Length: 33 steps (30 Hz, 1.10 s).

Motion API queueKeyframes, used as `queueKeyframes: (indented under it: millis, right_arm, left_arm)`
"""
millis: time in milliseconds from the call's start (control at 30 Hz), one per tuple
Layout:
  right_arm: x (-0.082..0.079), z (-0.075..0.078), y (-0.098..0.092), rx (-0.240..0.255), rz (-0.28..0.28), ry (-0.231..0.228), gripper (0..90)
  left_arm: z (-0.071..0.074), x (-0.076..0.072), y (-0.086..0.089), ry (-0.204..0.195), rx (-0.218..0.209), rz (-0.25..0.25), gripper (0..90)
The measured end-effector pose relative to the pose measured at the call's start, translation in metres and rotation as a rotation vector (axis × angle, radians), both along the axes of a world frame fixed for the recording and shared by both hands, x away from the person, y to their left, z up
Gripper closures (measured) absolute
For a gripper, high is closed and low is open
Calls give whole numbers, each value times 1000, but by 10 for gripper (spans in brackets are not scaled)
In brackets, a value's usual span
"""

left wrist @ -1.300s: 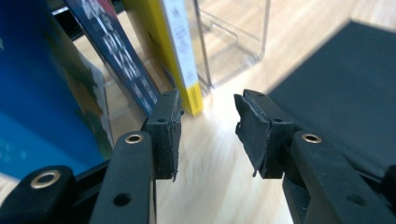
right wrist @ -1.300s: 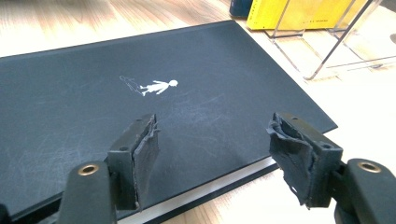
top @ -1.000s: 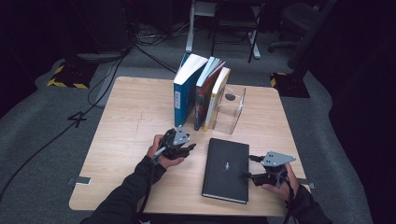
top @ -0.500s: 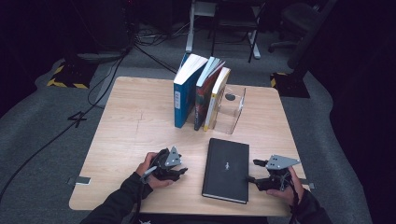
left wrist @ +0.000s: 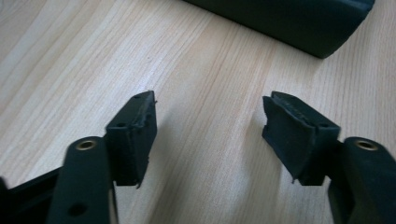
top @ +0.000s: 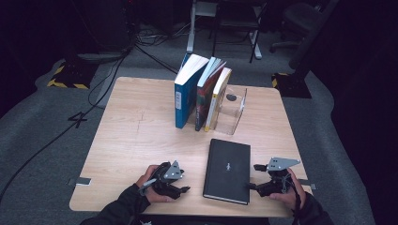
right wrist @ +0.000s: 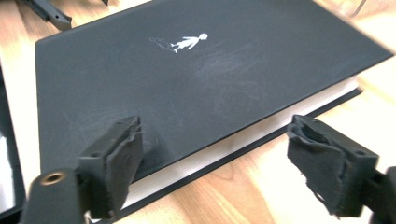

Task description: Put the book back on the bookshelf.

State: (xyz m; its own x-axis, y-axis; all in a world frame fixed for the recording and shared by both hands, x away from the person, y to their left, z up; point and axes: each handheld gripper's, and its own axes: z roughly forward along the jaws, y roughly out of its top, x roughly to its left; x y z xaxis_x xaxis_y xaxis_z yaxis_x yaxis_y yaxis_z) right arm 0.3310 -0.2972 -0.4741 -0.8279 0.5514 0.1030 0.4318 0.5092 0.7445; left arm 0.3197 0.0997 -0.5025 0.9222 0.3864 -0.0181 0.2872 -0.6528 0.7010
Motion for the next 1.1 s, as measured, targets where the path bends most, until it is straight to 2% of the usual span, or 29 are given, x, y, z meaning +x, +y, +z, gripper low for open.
queueKeyframes:
  millis: [100,200,400,600,700,833,933,1000,1100]
  right_arm:
    - [7,-5,-1,34,0,68,118]
    - [14,-8,-2,45,3,108,71]
    - [25,-13,2,66,36,170,19]
    - [28,-14,10,62,52,174,15]
    - [24,-15,14,67,55,182,6]
    - [20,-13,19,52,19,184,2]
    - [18,-13,23,52,-13,181,2]
    - [17,-13,28,49,-27,178,2]
    - [17,-12,35,43,-34,179,2]
  left_arm:
    - [-1,0,0,-9,-6,-8,302]
    - [-2,1,-1,-5,5,14,245]
    - [-2,3,-5,-3,7,15,205]
    - [-2,2,-10,-4,10,25,194]
    - [-2,-3,-16,-5,11,42,193]
    - [-1,-15,-33,-5,20,2,186]
    - [-2,-21,-44,-4,22,16,166]
    - [-2,-22,-50,-19,25,26,160]
    - [-2,-21,-52,-18,26,34,145]
